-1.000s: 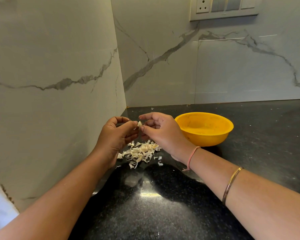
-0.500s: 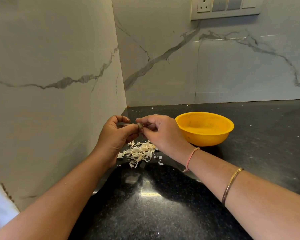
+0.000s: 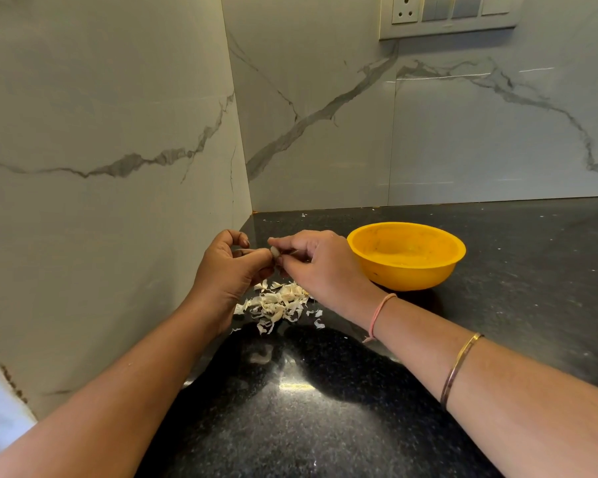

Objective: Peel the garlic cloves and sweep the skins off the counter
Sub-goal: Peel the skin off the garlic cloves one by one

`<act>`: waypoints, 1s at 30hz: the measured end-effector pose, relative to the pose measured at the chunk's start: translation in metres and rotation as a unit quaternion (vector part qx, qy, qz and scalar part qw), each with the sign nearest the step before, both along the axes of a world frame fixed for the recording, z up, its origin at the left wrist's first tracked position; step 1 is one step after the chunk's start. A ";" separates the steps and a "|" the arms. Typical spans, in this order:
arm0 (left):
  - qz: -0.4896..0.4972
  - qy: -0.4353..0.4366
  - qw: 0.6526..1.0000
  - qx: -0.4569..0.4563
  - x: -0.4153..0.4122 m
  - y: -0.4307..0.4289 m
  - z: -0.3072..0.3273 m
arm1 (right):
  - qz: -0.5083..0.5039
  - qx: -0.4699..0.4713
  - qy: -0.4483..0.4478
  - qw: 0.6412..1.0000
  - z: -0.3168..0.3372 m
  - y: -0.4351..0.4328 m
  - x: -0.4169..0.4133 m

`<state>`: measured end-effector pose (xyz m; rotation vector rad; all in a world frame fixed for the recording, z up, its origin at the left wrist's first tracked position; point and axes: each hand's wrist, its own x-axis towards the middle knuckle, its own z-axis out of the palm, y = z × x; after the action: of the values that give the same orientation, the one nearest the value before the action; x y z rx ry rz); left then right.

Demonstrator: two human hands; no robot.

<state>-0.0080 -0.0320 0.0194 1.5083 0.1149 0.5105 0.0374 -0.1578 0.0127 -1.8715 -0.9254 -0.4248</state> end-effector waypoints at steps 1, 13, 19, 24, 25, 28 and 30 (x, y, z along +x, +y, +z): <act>0.001 0.000 1.000 -0.001 0.000 0.000 0.000 | 0.004 0.003 0.006 1.000 0.000 0.000 0.000; -0.004 -0.005 1.000 -0.012 -0.002 -0.002 0.000 | 0.092 0.091 0.202 0.971 -0.001 0.000 0.002; 0.038 -0.005 0.999 0.029 -0.002 0.000 0.001 | 0.153 0.175 0.311 0.922 0.003 -0.003 0.002; 0.070 0.004 0.997 0.039 0.000 0.001 0.000 | 0.163 0.191 0.326 0.911 0.004 -0.003 0.003; 0.065 0.008 0.997 0.042 -0.001 0.000 0.000 | 0.160 0.191 0.321 0.914 0.004 -0.003 0.003; 0.054 0.010 0.997 0.056 -0.001 -0.001 0.000 | 0.136 0.177 0.288 0.931 0.002 -0.003 0.002; 0.047 0.010 0.997 0.057 -0.001 -0.001 0.000 | 0.117 0.153 0.254 0.948 0.001 -0.004 0.003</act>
<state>-0.0094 -0.0329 0.0191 1.6263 0.1755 0.5848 0.0402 -0.1614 0.0141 -1.4616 -0.6706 0.0641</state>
